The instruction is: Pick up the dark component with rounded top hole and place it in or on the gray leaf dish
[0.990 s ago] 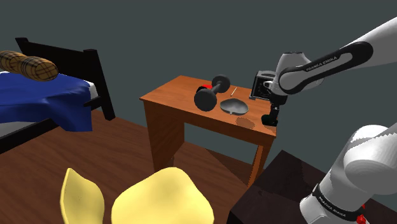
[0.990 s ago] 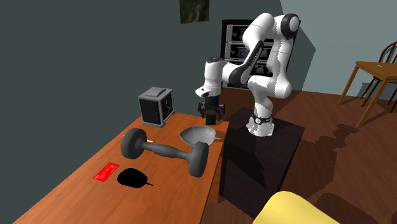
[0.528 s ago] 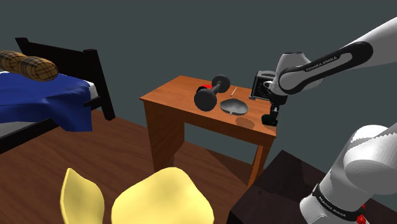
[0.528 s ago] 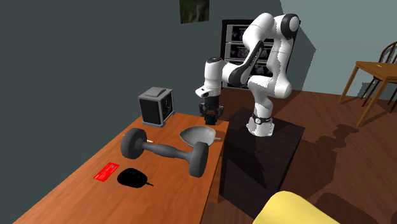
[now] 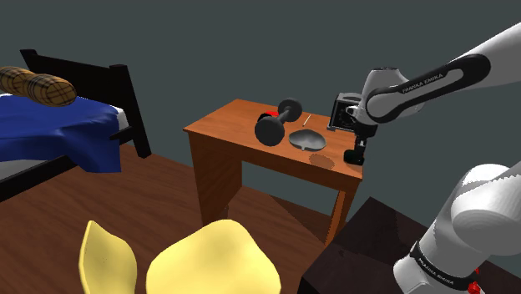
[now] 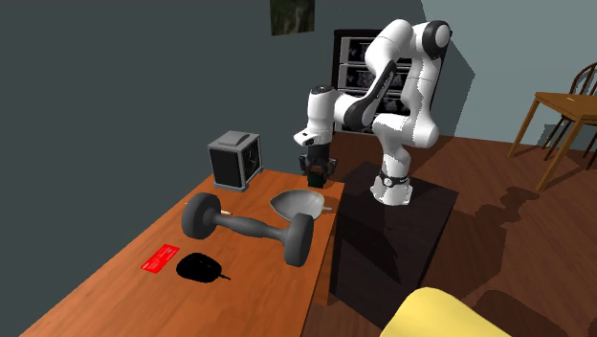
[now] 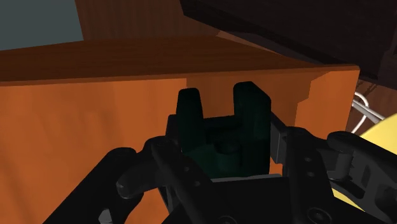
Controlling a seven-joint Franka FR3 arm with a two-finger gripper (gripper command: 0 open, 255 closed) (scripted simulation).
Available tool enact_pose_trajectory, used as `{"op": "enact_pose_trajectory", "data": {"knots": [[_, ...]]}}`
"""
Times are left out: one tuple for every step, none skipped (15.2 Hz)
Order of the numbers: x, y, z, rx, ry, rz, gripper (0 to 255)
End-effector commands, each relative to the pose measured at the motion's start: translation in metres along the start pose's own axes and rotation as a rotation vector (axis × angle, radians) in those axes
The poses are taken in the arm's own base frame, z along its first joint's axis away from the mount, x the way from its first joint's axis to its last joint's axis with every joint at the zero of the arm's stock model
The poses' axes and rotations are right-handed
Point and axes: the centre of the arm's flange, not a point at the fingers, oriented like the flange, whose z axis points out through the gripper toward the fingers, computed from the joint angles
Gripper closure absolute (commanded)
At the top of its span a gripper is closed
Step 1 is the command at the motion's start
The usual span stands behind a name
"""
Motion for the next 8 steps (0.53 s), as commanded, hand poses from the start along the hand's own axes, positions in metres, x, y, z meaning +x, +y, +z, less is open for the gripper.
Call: {"op": "enact_pose_trajectory", "data": {"knots": [[0.000, 0.000, -0.008, 0.000, 0.000, 0.000, 255], [0.000, 0.000, -0.014, 0.000, 0.000, 0.000, 255], [0.000, 0.001, -0.019, 0.000, 0.000, 0.000, 255], [0.000, 0.001, -0.024, 0.000, 0.000, 0.000, 255], [0.000, 0.001, -0.029, 0.000, 0.000, 0.000, 255], [0.000, 0.001, -0.035, 0.000, 0.000, 0.000, 255], [0.000, 0.001, -0.040, 0.000, 0.000, 0.000, 255], [0.000, 0.001, -0.045, 0.000, 0.000, 0.000, 255]]}}
